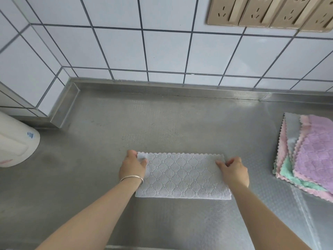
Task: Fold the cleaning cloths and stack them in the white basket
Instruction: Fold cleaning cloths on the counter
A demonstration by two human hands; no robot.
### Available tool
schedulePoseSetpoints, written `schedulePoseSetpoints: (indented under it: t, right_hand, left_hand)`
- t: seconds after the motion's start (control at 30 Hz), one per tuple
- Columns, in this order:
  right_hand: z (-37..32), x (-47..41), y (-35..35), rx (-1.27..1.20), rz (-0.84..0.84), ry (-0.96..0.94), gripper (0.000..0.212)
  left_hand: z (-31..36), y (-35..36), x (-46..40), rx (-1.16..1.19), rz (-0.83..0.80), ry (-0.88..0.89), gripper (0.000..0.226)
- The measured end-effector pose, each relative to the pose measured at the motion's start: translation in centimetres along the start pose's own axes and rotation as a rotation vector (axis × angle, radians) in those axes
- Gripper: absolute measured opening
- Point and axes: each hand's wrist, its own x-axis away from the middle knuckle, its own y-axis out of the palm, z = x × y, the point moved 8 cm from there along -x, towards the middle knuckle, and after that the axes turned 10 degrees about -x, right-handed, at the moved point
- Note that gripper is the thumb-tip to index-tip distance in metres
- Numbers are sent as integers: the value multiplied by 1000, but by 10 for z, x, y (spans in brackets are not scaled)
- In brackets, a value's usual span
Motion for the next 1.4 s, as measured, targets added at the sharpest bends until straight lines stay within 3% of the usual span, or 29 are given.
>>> schedulePoseSetpoints:
  t: [0.07, 0.13, 0.3, 0.37, 0.47, 0.57, 0.7, 0.8, 0.87, 0.97, 1.03, 1.13, 1.23, 1.33, 1.4]
  right_hand:
    - [4, 8, -3, -21, 47, -18, 37]
    - [12, 19, -3, -11, 69, -8, 40]
    - [31, 44, 7, 195, -26, 31, 53]
    - [35, 50, 7, 283, -82, 36, 56]
    - [39, 58, 9, 365, -217, 60, 54]
    - [39, 62, 8, 195, -272, 104, 18]
    - [39, 69, 8, -38, -167, 94, 4]
    - [14, 86, 7, -48, -19, -137, 13]
    - [-15, 106, 5, -37, 102, -347, 18]
    - [-61, 145, 15, -20, 203, -752, 26]
    - [-82, 169, 26, 7, 225, -958, 22]
    - [-91, 188, 43, -6, 168, -1131, 20]
    - [-86, 190, 61, 20, 69, -1168, 48]
    - [-68, 171, 90, 233, -26, -1027, 108]
    - [-53, 158, 110, 354, -79, -973, 134]
  left_hand:
    - [8, -6, 13, -114, 169, 158, 47]
    - [25, 4, 33, -263, 239, 364, 51]
    - [67, 61, 76, -517, -49, 728, 62]
    - [68, 79, 82, -561, -153, 749, 66]
    - [64, 86, 83, -603, -177, 720, 72]
    - [63, 87, 83, -653, -224, 697, 71]
    - [74, 84, 85, -689, -307, 649, 75]
    - [97, 63, 93, -442, -295, 634, 70]
    - [113, 40, 97, -96, -270, 598, 58]
    - [118, 20, 97, 383, -426, 331, 24]
    - [114, 15, 91, 475, -472, 210, 35]
    - [92, 10, 78, 540, -481, 49, 35]
    - [63, -1, 64, 493, -412, 9, 29]
    - [40, -7, 57, 431, -362, -12, 25]
    - [28, -4, 55, 413, -343, -30, 29]
